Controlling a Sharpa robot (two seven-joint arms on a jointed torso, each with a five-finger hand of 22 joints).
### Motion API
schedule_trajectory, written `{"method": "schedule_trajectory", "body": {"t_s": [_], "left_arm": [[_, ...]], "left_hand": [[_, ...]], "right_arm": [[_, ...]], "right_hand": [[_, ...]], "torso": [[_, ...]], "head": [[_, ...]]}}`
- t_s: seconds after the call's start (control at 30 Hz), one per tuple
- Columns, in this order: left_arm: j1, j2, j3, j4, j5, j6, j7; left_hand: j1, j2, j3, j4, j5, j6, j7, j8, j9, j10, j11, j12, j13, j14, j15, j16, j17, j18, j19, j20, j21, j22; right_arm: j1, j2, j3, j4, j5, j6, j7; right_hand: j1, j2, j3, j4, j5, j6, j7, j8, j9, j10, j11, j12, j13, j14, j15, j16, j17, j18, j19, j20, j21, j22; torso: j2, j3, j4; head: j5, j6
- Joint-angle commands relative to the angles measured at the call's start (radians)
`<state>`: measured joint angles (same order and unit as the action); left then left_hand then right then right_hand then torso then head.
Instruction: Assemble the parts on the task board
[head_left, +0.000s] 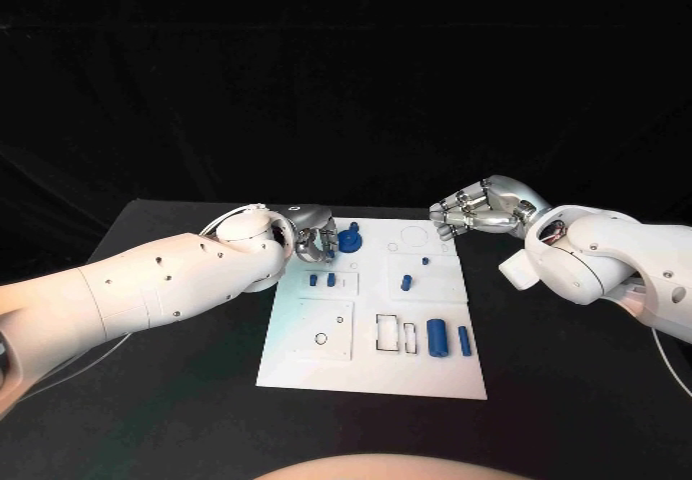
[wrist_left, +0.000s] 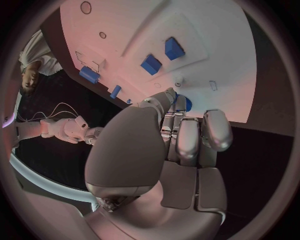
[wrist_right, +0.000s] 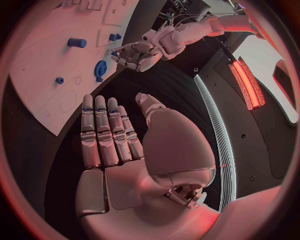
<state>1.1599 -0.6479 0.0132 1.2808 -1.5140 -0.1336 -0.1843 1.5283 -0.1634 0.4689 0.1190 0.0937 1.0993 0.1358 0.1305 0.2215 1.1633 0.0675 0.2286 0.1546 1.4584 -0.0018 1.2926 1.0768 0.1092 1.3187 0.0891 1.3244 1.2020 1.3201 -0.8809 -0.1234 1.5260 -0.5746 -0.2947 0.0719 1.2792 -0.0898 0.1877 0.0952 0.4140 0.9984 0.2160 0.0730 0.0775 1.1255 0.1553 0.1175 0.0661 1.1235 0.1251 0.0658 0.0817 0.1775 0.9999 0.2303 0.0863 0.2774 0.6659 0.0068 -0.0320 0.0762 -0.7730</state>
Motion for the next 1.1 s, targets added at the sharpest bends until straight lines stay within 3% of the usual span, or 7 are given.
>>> {"method": "schedule_trajectory", "body": {"t_s": [0.03,1.1], "left_arm": [[0.001,-0.003,0.001,-0.003,0.009,0.046,-0.015],[0.000,0.009,0.001,-0.015,0.021,0.085,-0.019]], "left_hand": [[-0.010,-0.001,0.005,-0.002,0.000,0.006,-0.002,-0.005,0.000,0.009,0.001,-0.006,0.001,-0.002,-0.004,0.003,0.001,-0.020,0.001,0.002,0.004,0.000],[-0.015,-0.002,0.005,-0.001,0.000,0.008,-0.003,-0.006,-0.001,0.012,0.000,-0.009,0.002,-0.004,-0.005,0.000,-0.007,-0.019,0.000,0.002,0.003,0.000]], "right_arm": [[-0.001,0.001,0.000,0.001,-0.009,0.007,0.010],[-0.003,0.004,0.000,-0.002,-0.009,0.008,0.010]], "right_hand": [[-0.002,0.008,-0.005,-0.001,0.003,-0.004,-0.002,0.001,0.002,-0.003,-0.001,0.005,-0.001,-0.001,-0.003,0.002,-0.001,0.006,0.002,0.002,-0.005,-0.001],[-0.002,0.009,-0.005,-0.001,0.003,-0.004,-0.002,0.001,0.002,-0.003,-0.001,0.005,-0.001,-0.001,-0.003,0.002,-0.002,0.006,0.002,0.002,-0.005,-0.002]], "torso": [[0.001,-0.0005,-0.0006],[-0.001,0.0004,-0.0018]], "head": [[0.003,-0.002],[0.007,-0.004]]}}
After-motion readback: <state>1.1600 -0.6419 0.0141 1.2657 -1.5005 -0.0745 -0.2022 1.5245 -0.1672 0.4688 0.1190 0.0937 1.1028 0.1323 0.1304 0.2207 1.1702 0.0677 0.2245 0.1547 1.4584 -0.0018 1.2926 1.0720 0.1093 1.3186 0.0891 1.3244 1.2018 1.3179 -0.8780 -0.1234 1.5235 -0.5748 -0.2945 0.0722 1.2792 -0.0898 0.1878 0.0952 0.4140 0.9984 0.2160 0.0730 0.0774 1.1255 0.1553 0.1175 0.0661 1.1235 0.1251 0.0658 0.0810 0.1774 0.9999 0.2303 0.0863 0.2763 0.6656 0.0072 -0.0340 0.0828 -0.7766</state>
